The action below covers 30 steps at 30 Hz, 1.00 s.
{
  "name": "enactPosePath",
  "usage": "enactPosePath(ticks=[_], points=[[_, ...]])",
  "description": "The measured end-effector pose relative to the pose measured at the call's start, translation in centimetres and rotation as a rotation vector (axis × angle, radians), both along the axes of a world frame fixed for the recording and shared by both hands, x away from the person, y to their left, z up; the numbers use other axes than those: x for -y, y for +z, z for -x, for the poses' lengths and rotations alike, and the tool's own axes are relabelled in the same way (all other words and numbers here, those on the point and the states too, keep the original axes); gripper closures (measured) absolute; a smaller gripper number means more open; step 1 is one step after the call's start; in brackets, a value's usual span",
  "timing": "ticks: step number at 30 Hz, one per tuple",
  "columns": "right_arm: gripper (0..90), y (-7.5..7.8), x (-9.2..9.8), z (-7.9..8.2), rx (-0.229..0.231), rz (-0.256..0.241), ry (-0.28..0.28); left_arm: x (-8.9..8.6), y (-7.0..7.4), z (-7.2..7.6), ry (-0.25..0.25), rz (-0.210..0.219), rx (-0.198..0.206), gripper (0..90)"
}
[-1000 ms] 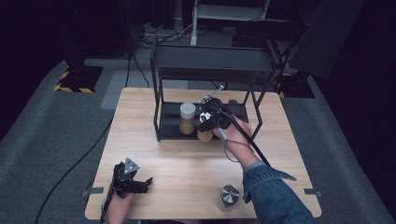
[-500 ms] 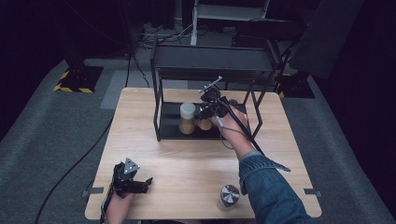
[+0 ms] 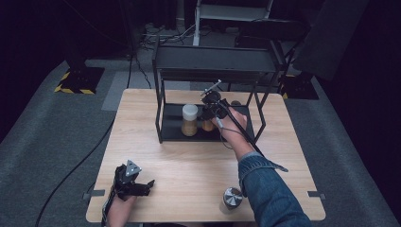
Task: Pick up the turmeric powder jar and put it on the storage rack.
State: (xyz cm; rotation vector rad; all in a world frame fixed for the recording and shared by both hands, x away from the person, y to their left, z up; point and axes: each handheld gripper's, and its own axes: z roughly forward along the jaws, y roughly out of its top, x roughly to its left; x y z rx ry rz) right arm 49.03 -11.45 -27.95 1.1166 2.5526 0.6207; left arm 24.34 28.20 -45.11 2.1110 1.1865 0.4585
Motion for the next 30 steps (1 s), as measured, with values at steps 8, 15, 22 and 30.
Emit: enactPosePath(ticks=[8, 15, 22, 30], points=[[31.3, -1.6, 0.5, -1.0, -0.033, -0.022, -0.013, 0.0, 0.0, 0.0, 0.0, -0.001, 0.001, 2.8], [31.3, -2.7, 0.7, -1.7, -0.055, -0.024, -0.02, 0.0, 0.0, 0.0, 0.0, -0.001, 0.001, 2.8], [31.2, -3.5, 0.8, -2.1, -0.074, -0.035, -0.021, 0.0, 0.0, 0.0, 0.0, -0.001, 0.001, 2.9], [31.2, -4.0, 1.6, -2.5, -0.085, -0.067, -0.03, 0.0, 0.0, 0.0, -0.001, -0.002, 0.001, 2.9]])
